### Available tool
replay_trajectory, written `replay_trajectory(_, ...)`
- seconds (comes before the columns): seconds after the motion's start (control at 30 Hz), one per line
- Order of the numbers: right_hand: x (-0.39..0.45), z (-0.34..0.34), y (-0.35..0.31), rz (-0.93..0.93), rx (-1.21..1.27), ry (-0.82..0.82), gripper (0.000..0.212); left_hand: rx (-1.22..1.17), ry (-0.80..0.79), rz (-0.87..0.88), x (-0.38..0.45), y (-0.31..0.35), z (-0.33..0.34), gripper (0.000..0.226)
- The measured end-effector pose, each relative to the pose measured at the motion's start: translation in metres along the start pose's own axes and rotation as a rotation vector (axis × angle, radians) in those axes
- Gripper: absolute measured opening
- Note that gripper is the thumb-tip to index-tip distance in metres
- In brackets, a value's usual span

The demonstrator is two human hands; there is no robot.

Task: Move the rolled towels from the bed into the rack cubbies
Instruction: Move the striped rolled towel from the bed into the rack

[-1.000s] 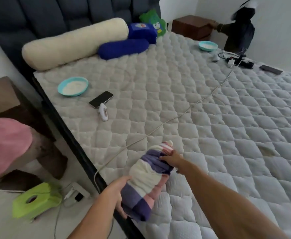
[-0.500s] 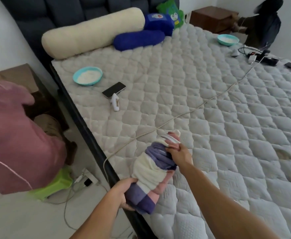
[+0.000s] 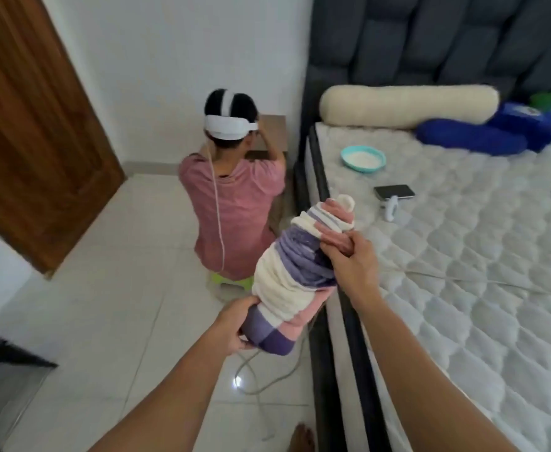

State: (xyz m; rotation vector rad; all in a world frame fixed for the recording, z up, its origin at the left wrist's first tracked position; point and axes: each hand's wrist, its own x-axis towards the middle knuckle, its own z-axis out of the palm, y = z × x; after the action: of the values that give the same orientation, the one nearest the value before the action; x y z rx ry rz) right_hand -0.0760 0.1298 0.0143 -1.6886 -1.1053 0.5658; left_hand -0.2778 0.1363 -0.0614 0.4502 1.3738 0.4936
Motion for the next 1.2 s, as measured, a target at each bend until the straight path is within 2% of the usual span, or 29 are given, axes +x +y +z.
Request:
replay_trajectory(0.13,-0.063,0.108,-0.075,-0.204,-0.028,-0.308,0.024,-0.224,0.225,0.130,-0.071,-0.024,-0.142,0.034)
replay_trajectory(0.3,-0.180,0.235,-0.159,-0.409,0.020,-0.673,0.018,-0.471,0.525,0.214,-0.163,-0.078,-0.290,0.019)
replay_trajectory(0.43,-0.273,0.318,-0.214,-0.536,0.105,-0.942,0.016,-0.690,0.676,0.248,-0.220,-0.137,-0.371,0.017)
replay_trajectory(0.53,-0.342,0.379,-0.239,-0.595,0.078,-1.184,0.016,-0.861,0.784,0.207,-0.253,-0.184,-0.423,0.019)
replay_trajectory(0.67,-0.419,0.457,-0.253,-0.577,-0.017,-1.440,0.014,-0.992,0.958,0.143,-0.275,-0.229,-0.495,0.038)
replay_trajectory(0.8,-0.470,0.530,-0.268,-0.583,-0.089,-1.545,0.016,-1.086,0.999,0.068,-0.275,-0.243,-0.553,0.051)
replay_trajectory(1.03,-0.513,0.636,-0.295,-0.692,-0.214,-1.625,0.038,-1.262,0.909,0.073,-0.254,-0.225,-0.608,0.047)
replay_trajectory(1.2,-0.523,0.713,-0.311,-0.714,-0.325,-1.597,0.054,-1.283,0.905,0.124,-0.233,-0.203,-0.671,0.045)
